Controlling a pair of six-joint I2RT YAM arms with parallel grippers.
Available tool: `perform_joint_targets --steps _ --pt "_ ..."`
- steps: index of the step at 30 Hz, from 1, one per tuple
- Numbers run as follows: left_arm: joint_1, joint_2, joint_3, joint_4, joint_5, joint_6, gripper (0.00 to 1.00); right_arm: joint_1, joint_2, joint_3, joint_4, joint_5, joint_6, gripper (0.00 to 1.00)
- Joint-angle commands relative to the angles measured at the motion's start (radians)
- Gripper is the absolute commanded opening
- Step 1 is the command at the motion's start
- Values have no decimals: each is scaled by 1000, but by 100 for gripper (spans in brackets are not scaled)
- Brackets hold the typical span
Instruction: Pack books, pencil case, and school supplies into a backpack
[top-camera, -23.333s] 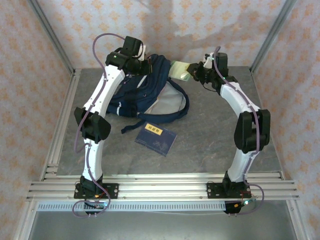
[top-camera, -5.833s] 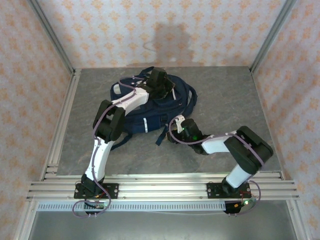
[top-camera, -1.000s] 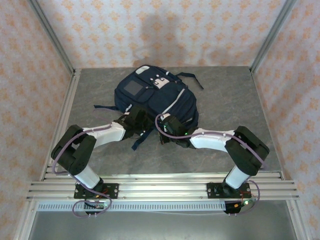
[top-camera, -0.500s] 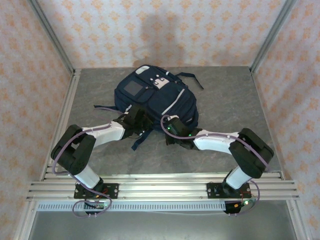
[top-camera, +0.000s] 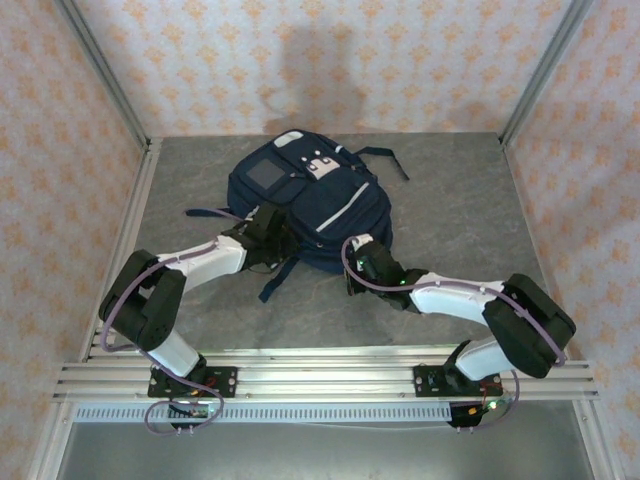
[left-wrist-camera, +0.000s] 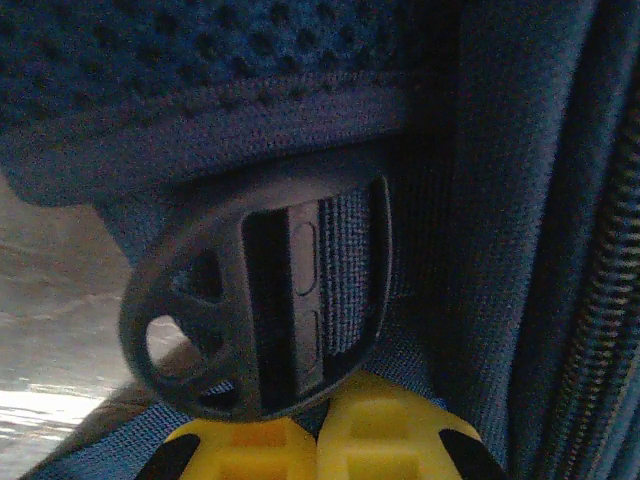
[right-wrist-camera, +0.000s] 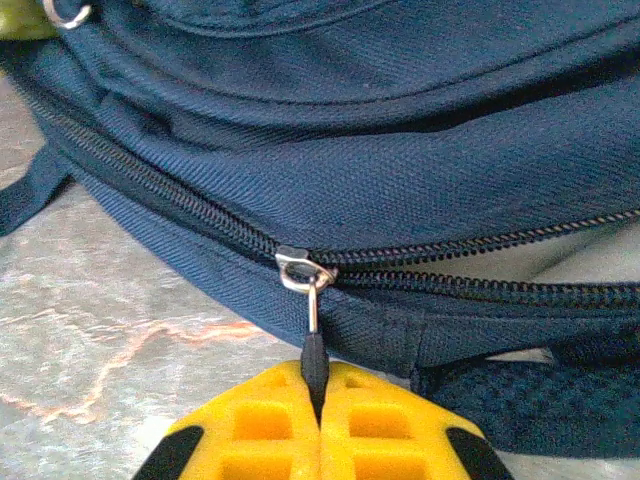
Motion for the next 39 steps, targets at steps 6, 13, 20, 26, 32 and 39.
perform_joint_targets --steps 6,13,20,26,32,39 --pt "169 -71 48 -190 48 169 8 39 49 40 82 -214 -97 0" --pt "165 -209 -84 -150 147 14 45 101 132 174 -10 -274 -150 0" --pt "41 -304 -183 -45 119 -169 53 114 147 193 -19 -270 -155 0" --pt "-20 -242 -129 -10 92 -193 54 123 137 190 -22 -270 -156 0" --pt "-41 -166 -126 45 100 -210 39 128 134 191 -30 -259 -156 0" --pt "-31 -163 -111 -29 49 -163 9 127 135 205 -114 -145 -139 0"
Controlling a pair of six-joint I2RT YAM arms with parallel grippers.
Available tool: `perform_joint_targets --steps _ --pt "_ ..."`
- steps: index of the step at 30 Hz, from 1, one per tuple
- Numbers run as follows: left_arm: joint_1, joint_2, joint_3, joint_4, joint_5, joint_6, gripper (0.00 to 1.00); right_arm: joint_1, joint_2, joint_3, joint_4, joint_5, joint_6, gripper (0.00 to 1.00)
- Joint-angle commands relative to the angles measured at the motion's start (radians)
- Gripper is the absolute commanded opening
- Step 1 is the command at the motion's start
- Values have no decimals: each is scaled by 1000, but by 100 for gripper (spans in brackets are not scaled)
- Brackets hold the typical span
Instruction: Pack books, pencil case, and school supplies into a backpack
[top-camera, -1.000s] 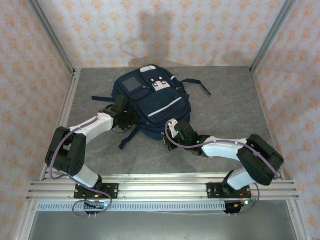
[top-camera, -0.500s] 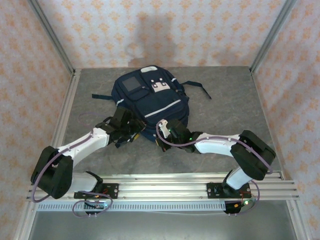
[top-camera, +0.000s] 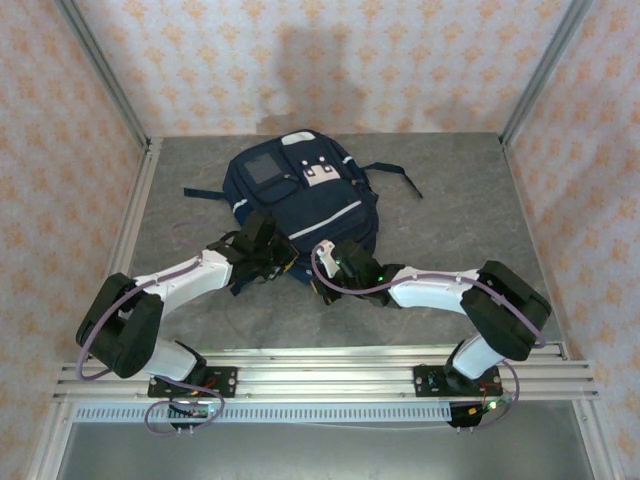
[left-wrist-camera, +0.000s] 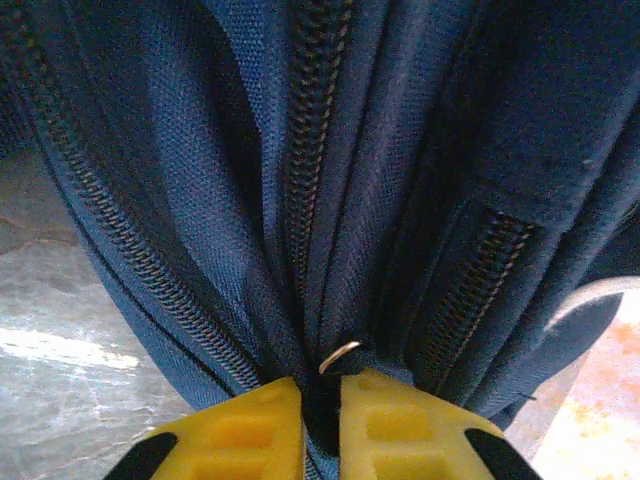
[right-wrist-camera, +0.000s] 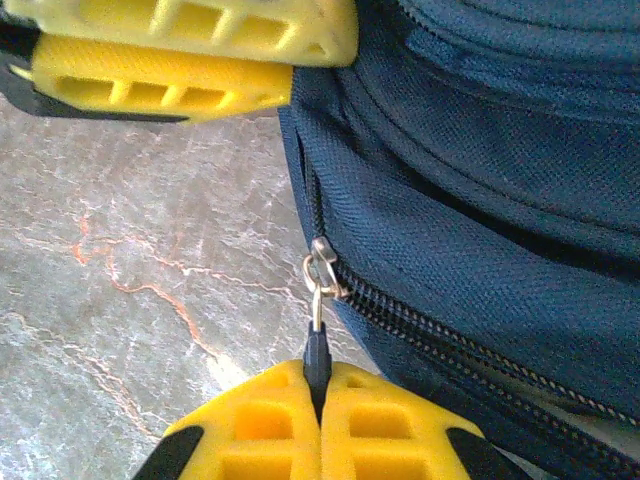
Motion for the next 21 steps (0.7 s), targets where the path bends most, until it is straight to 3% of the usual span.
perform_joint_targets --steps 1,7,21 --pt "10 -1 21 -69 -64 31 9 14 -5 34 -95 76 -7 0" --pt "60 -31 -18 -87 -70 48 6 10 -58 12 -186 217 -14 0" --pt "121 -73 -60 -112 -80 98 6 -71 -74 67 -429 247 31 0"
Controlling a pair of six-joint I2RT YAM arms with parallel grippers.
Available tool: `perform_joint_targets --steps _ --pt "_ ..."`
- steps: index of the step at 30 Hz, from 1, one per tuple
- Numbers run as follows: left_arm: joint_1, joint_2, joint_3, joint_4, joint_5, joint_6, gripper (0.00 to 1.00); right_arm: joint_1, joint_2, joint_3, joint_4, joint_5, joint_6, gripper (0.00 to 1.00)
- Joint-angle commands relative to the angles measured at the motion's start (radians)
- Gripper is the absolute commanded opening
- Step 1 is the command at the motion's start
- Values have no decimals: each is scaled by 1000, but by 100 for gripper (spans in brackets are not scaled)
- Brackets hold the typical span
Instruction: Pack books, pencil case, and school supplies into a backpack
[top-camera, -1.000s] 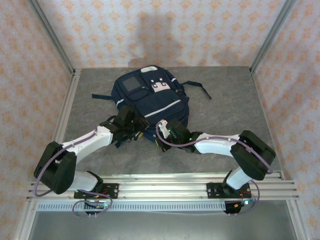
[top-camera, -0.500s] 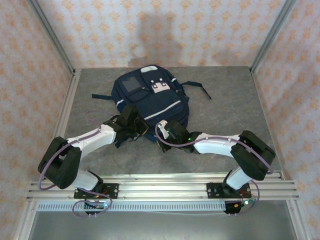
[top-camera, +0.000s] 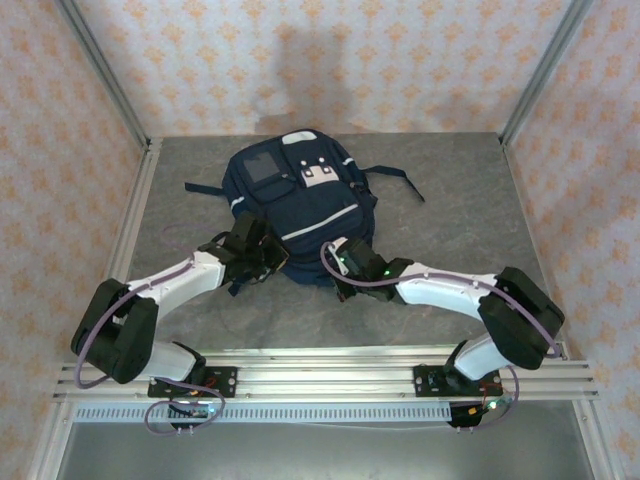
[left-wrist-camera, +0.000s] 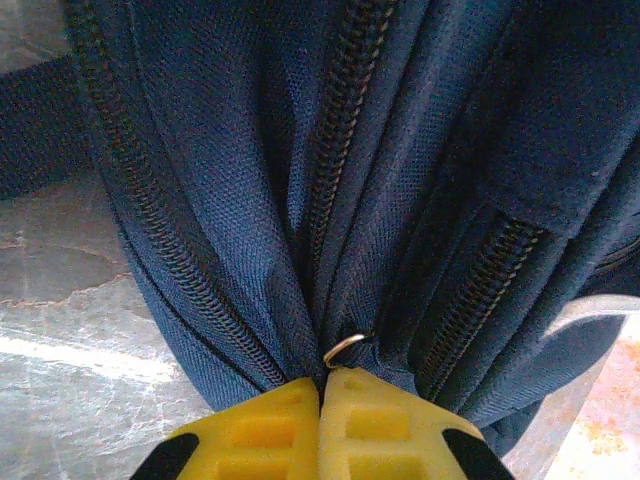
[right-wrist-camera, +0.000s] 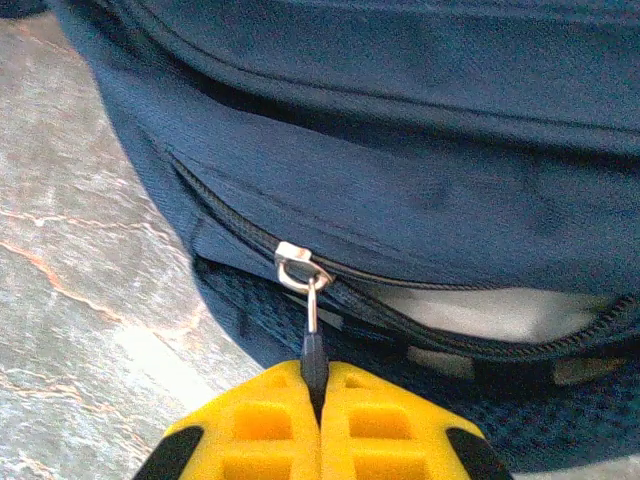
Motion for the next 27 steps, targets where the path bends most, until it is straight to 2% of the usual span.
perform_joint_targets --steps 1,8,12,16,20,23,27 --pt "63 -37 -16 -100 -90 56 7 -32 13 36 -151 39 14 0" --pt "153 -61 37 -187 -67 152 8 -8 156 153 -146 -221 -13 0" --pt "171 -106 68 -264 -68 196 18 19 278 269 -173 -318 -13 0" --pt "169 -166 21 -259 -36 168 33 27 386 371 -189 -362 6 0" --pt "165 -210 -46 -212 -12 106 46 31 423 406 -132 -403 45 0" --pt "150 -206 -53 -193 -17 96 50 32 434 421 -118 -415 59 0" --pt "123 -152 -32 -153 -22 73 50 37 430 419 -107 -416 65 0"
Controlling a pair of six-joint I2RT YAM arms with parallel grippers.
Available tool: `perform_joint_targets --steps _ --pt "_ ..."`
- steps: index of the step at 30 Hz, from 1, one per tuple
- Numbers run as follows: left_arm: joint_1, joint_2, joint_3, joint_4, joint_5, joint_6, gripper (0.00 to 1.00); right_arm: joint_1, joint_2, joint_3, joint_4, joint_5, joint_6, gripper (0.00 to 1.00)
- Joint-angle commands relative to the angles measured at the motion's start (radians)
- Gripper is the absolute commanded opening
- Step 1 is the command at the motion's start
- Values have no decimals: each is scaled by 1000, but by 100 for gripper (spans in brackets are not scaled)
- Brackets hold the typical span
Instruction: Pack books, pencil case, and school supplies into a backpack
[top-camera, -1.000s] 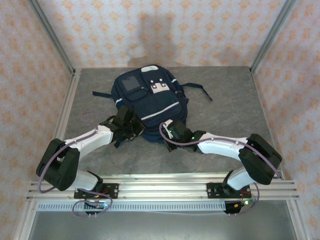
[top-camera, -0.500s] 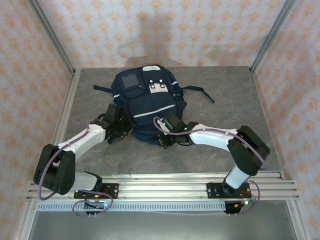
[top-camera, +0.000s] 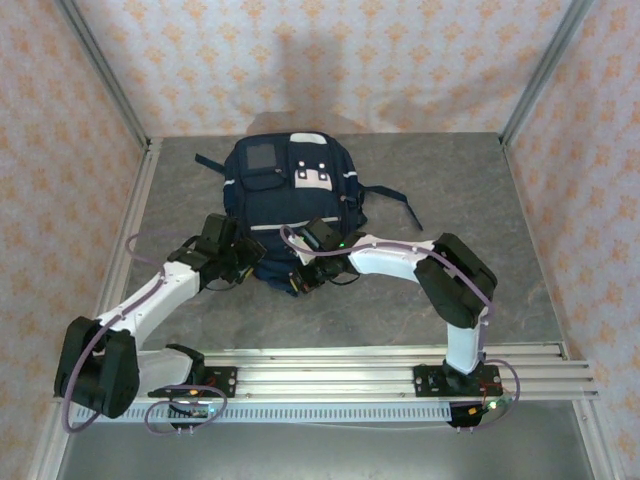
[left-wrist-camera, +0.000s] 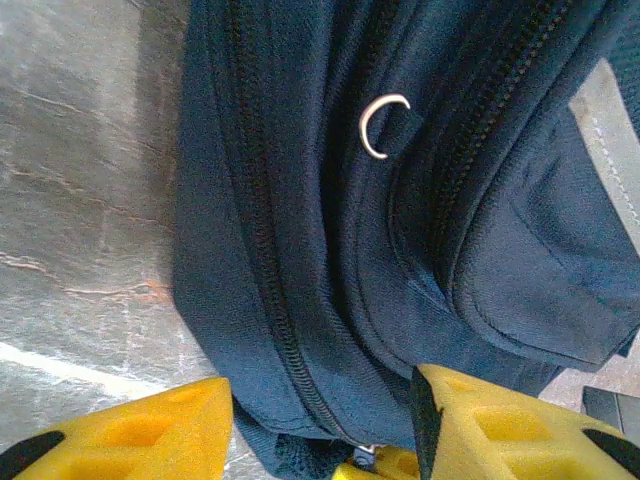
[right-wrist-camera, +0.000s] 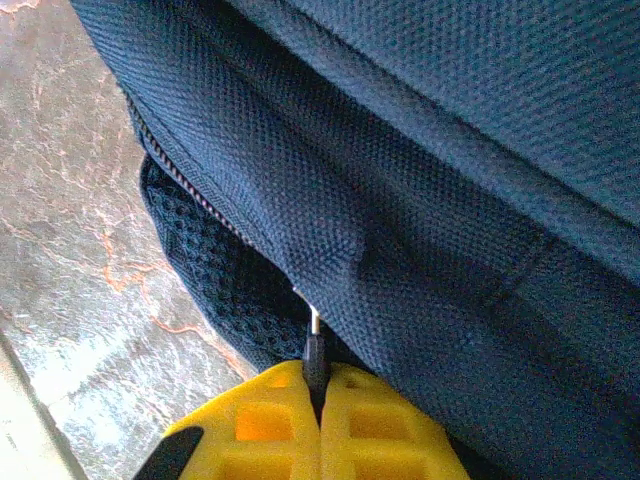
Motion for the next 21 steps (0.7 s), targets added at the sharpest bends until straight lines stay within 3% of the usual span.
perform_joint_targets --steps 1,7,10,13,15,21 --pt "-30 49 24 53 -4 -36 50 14 23 4 15 -5 15 0" --pt "-105 159 78 56 -41 -37 45 14 -23 -41 36 57 27 0" --pt "-123 199 93 22 -81 -5 37 13 -54 -70 38 94 24 0" --pt "-121 203 89 -14 -141 23 19 11 -87 -105 34 135 18 0" --pt "-116 198 86 -35 -170 43 14 5 -103 -126 21 165 19 0" --pt "-58 188 66 -79 -182 101 11 -50 -176 -215 5 251 27 0"
